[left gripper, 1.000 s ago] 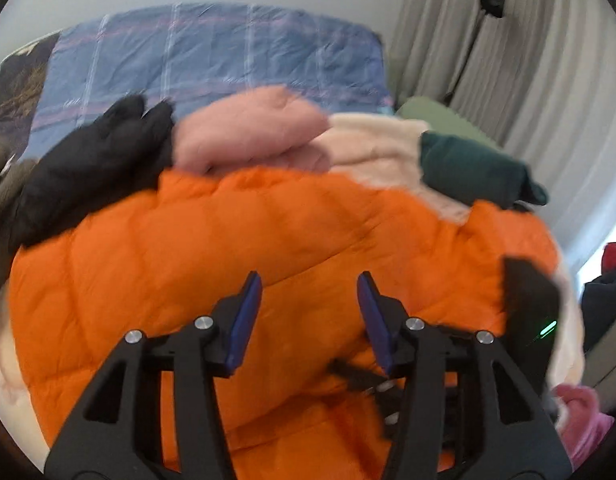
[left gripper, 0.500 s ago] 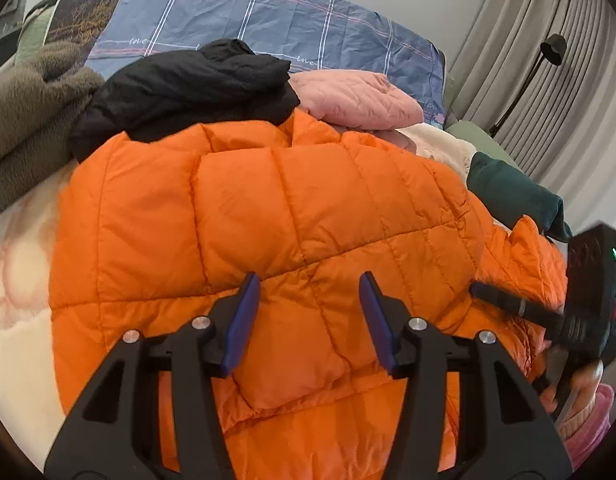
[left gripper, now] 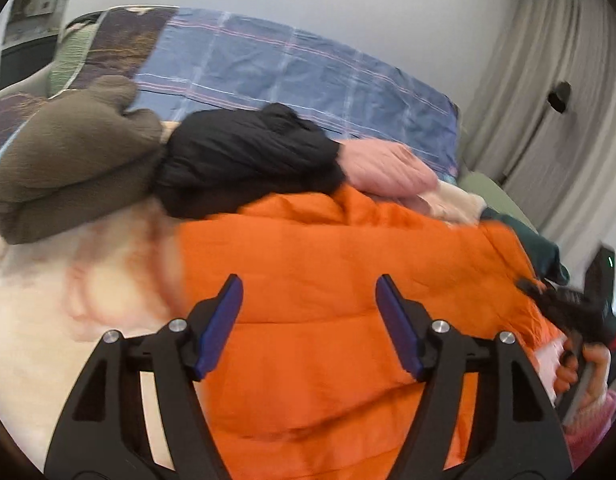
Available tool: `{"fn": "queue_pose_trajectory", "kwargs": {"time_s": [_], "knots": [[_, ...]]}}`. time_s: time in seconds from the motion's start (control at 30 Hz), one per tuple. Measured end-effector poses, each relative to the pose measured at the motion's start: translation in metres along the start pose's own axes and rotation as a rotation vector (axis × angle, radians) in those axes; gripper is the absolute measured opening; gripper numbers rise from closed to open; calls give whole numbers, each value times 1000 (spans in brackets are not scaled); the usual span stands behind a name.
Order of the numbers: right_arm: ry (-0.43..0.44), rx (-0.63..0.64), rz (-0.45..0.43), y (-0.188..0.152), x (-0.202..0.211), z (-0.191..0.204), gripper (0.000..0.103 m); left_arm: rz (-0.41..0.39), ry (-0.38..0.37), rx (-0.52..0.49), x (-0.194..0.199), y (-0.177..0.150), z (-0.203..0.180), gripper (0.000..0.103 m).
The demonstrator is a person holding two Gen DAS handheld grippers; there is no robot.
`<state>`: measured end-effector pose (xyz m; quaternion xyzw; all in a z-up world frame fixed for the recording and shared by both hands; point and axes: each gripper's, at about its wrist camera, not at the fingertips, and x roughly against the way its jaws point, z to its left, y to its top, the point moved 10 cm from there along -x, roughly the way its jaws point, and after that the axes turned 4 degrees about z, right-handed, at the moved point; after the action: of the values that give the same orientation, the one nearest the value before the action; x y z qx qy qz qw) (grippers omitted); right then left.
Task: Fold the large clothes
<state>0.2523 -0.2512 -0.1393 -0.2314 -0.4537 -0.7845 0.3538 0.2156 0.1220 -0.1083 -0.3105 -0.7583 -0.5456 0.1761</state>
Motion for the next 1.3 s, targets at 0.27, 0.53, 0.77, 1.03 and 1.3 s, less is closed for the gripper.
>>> {"fn": "queue_pose_trajectory", "kwargs": {"time_s": [0.27, 0.53, 0.77, 1.03, 1.3], "knots": [[-94, -24, 53, -23, -1, -29, 26, 105, 41, 7, -24, -19, 5, 56], [-58, 118, -91, 6, 12, 12, 26, 85, 61, 13, -19, -14, 11, 48], [-138, 156, 117, -34, -80, -7, 24, 169, 231, -148, -66, -27, 15, 47], [-157, 190, 95, -35, -84, -6, 24, 152, 213, -107, -60, -19, 5, 42], [-128, 175, 80, -42, -74, -8, 24, 134, -86, -215, -48, -11, -122, 43]]}}
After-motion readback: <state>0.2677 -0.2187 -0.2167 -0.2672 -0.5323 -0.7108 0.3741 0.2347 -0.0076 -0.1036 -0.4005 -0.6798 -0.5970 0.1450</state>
